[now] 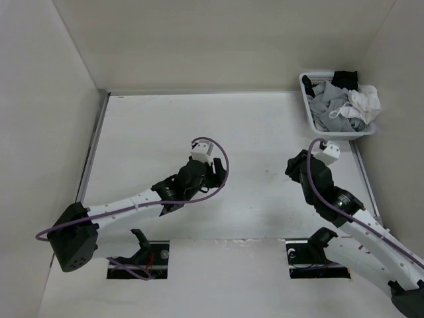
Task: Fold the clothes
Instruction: Grab the tank top from the pile
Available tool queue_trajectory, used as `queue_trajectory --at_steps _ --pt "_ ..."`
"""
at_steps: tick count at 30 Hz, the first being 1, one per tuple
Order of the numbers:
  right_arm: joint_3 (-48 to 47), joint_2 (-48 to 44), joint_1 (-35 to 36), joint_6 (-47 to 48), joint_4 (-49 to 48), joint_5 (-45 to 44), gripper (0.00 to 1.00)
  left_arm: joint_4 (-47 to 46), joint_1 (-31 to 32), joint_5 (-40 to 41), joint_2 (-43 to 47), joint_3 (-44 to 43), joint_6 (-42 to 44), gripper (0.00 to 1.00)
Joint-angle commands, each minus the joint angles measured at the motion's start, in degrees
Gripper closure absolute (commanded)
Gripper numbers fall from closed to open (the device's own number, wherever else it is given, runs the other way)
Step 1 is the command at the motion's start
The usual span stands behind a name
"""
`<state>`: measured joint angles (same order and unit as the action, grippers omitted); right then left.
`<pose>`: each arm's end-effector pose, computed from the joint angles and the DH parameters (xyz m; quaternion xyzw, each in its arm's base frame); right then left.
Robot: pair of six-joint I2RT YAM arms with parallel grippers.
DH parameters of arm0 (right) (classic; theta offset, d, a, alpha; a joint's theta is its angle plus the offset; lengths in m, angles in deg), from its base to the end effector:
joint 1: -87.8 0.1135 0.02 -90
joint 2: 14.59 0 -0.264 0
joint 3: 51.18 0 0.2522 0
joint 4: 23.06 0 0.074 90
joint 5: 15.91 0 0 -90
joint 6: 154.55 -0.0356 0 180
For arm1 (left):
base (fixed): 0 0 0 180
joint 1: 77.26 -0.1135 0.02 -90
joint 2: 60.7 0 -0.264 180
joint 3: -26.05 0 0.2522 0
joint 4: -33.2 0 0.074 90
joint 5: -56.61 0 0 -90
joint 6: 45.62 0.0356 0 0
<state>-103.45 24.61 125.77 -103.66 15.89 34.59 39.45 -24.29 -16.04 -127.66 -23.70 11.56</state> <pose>0.1341 0.0759 0.2931 0.1873 0.7958 0.0873 0.5692 0.1630 -0.1985 0.2388 0.0631 0.8283 -0.2767 0.4831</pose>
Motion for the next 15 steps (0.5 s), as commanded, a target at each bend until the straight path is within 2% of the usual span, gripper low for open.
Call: queue_trajectory --at_steps 1,6,8,9,11,13,14,15 --pt "0.4 1.2 -4.0 2.4 -5.4 4.3 0.54 -3.2 -0.3 0.1 -1.0 -4.1 0.7 0.42" --pt "-2.2 4.8 -12.9 4.7 -9.6 8.3 0.83 -7.3 0.0 -2.0 -4.9 -5.6 1.4 0.42" --pt "-3.9 7.1 -17.3 4.5 -10.6 10.0 0.95 -11.0 0.7 -2.2 -6.0 -4.1 1.7 0.45" --pt "-5.0 8.5 -19.8 4.5 -11.2 10.5 0.98 -13.2 1.3 -2.2 -6.1 -3.0 2.1 0.47" --pt "-7.8 12.3 -25.2 5.7 -12.8 11.5 1.00 -17.3 2.2 -2.2 -6.0 -0.8 3.1 0.60" --pt "-11.3 17.2 -31.7 7.6 -15.2 11.7 1.00 -20.3 2.8 -2.2 -5.7 0.7 4.2 0.82" --pt "-13.2 20.0 -34.5 7.9 -17.0 12.3 1.00 -20.9 2.9 -2.2 -5.7 1.1 4.3 0.90" --pt "-15.3 23.3 -37.2 8.3 -18.9 13.4 1.00 -20.9 3.0 -2.2 -5.8 1.3 4.3 0.93"
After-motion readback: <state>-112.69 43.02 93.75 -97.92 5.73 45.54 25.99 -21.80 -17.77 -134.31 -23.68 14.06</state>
